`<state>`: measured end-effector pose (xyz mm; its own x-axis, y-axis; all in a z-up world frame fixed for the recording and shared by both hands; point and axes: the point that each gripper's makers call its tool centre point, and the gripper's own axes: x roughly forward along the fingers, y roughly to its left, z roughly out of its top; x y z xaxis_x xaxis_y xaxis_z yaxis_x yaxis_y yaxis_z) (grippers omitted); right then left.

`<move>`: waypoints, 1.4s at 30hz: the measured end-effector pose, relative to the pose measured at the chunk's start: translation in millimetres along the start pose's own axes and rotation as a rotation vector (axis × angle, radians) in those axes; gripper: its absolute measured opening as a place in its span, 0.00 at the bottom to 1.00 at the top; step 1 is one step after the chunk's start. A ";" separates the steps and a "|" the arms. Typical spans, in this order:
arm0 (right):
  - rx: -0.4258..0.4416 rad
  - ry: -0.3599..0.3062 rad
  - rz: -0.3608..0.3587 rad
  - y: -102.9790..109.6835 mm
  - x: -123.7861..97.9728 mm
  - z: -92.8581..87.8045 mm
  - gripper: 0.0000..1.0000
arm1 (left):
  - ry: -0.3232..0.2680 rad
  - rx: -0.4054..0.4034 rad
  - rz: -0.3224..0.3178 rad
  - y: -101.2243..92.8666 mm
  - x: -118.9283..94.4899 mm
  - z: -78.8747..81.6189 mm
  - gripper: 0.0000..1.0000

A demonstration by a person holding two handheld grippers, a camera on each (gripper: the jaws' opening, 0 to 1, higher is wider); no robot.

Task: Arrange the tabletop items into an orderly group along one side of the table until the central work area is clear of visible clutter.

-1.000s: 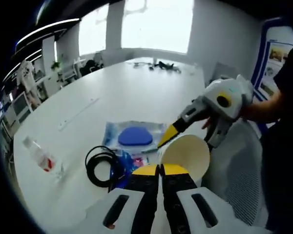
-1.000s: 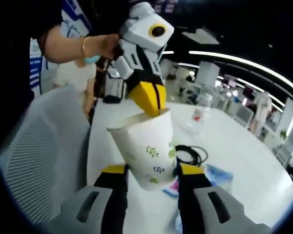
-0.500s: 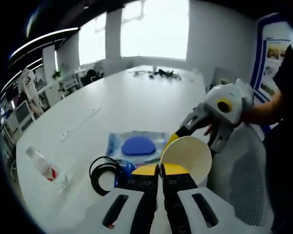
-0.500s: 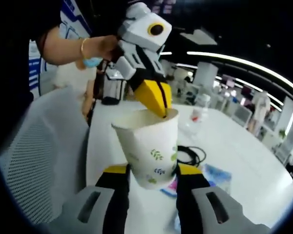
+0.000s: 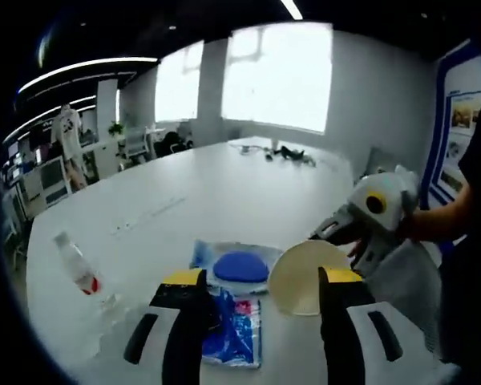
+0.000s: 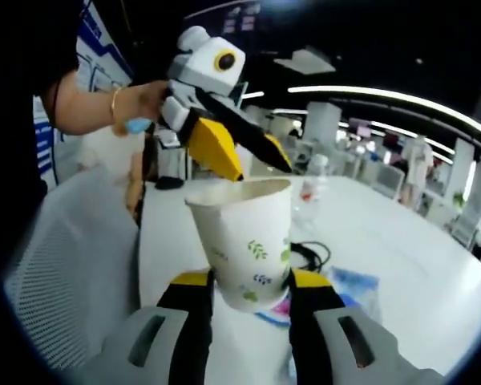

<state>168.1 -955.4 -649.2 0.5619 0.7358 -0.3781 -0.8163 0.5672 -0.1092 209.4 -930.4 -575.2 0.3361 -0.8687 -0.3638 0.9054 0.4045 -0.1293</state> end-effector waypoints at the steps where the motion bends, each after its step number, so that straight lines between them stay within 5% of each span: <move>1: 0.029 -0.007 -0.005 -1.4 -0.5 1.0 0.33 | -0.035 -0.036 -0.004 -0.7 -0.2 3.4 0.72; 5: 0.093 -0.046 -0.013 -5.3 -3.2 7.3 0.33 | -0.117 -0.107 -0.031 -5.7 -1.8 12.8 0.78; 10: 0.212 -0.091 -0.035 -11.6 -6.1 15.4 0.33 | -0.126 -0.099 -0.012 -5.4 -1.3 11.0 0.86; 19: 0.278 -0.096 -0.055 -14.7 -4.4 16.0 0.33 | -0.178 -0.127 0.047 -1.8 4.4 8.7 1.00; 28: 0.338 -0.127 -0.059 -15.2 -2.7 22.5 0.33 | -0.194 -0.152 0.060 -3.1 10.3 3.8 0.96; 42: 0.349 -0.107 -0.087 -15.1 3.7 22.5 0.33 | -0.209 -0.175 0.086 -8.5 16.8 -2.9 0.76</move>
<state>185.6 -953.0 -628.3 0.6530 0.7033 -0.2811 -0.6803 0.7077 0.1904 206.6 -947.6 -582.9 0.4726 -0.8617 -0.1848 0.8186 0.5069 -0.2703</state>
